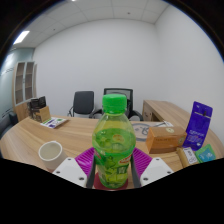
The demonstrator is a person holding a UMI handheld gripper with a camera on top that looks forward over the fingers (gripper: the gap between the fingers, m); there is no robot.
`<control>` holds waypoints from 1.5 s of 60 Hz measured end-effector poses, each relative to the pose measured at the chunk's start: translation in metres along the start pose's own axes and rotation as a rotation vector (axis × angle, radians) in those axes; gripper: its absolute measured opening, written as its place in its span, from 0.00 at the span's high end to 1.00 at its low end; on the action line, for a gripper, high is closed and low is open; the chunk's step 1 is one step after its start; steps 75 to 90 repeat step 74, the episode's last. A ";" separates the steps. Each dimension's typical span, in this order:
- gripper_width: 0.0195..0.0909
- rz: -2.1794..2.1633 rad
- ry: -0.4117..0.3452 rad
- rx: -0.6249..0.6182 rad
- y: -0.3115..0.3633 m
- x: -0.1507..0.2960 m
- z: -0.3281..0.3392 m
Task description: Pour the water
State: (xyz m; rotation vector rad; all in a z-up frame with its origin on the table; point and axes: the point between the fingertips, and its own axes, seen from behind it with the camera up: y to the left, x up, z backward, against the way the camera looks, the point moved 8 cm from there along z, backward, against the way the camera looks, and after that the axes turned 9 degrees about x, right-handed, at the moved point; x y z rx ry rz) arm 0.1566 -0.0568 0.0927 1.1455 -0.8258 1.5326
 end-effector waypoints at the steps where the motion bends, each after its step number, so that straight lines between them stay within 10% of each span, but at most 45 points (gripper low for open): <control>1: 0.49 -0.001 0.006 0.001 0.001 0.000 0.001; 10: 0.15 -0.057 0.079 -0.019 0.007 -0.008 0.025; 42: 0.14 -0.158 0.177 -0.172 0.156 0.034 0.194; 90: 0.13 -0.108 0.128 -0.194 0.197 0.075 0.228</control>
